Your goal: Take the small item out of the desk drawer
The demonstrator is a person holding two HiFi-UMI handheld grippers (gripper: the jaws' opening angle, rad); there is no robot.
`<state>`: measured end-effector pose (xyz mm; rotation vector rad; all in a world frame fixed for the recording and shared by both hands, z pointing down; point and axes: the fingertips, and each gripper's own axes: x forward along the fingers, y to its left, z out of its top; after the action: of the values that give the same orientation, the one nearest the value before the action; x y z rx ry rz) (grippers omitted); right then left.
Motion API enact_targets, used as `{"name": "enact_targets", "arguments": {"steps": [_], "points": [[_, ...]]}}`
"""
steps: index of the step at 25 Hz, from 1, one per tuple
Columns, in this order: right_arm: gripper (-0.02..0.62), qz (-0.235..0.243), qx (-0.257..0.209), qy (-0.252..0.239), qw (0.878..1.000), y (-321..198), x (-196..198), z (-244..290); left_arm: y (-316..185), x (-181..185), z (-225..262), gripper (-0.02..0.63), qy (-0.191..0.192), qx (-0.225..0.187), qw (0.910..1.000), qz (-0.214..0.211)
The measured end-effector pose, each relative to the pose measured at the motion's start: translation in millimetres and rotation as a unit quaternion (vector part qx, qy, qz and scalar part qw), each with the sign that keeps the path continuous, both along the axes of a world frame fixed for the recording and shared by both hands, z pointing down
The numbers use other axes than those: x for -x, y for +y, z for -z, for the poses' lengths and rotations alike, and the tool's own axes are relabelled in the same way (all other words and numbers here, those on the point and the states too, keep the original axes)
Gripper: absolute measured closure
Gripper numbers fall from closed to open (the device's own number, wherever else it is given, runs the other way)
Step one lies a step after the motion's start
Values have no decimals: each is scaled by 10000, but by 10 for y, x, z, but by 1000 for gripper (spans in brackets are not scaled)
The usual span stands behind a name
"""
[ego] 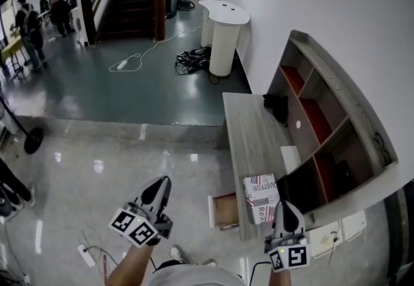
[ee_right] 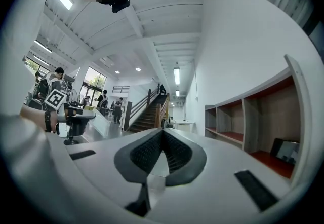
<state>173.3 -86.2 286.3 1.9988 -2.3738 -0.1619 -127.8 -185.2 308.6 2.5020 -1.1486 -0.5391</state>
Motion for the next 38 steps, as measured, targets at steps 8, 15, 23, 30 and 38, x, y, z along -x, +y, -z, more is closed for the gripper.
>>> {"name": "enact_targets", "arguments": {"steps": [8, 15, 23, 30, 38], "points": [[574, -336, -112, 25, 9994, 154, -189, 106, 160, 370, 116, 589, -94, -289, 9986, 443], [574, -521, -33, -9, 9986, 187, -253, 77, 295, 622, 190, 589, -229, -413, 9961, 745], [574, -429, -43, -18, 9991, 97, -104, 113, 273, 685, 255, 589, -288, -549, 9953, 745], [574, -293, 109, -58, 9995, 63, 114, 12, 299, 774, 239, 589, -401, -562, 9949, 730], [574, -21, 136, -68, 9999, 39, 431, -19, 426, 1035, 165, 589, -369, -518, 9941, 874]]}}
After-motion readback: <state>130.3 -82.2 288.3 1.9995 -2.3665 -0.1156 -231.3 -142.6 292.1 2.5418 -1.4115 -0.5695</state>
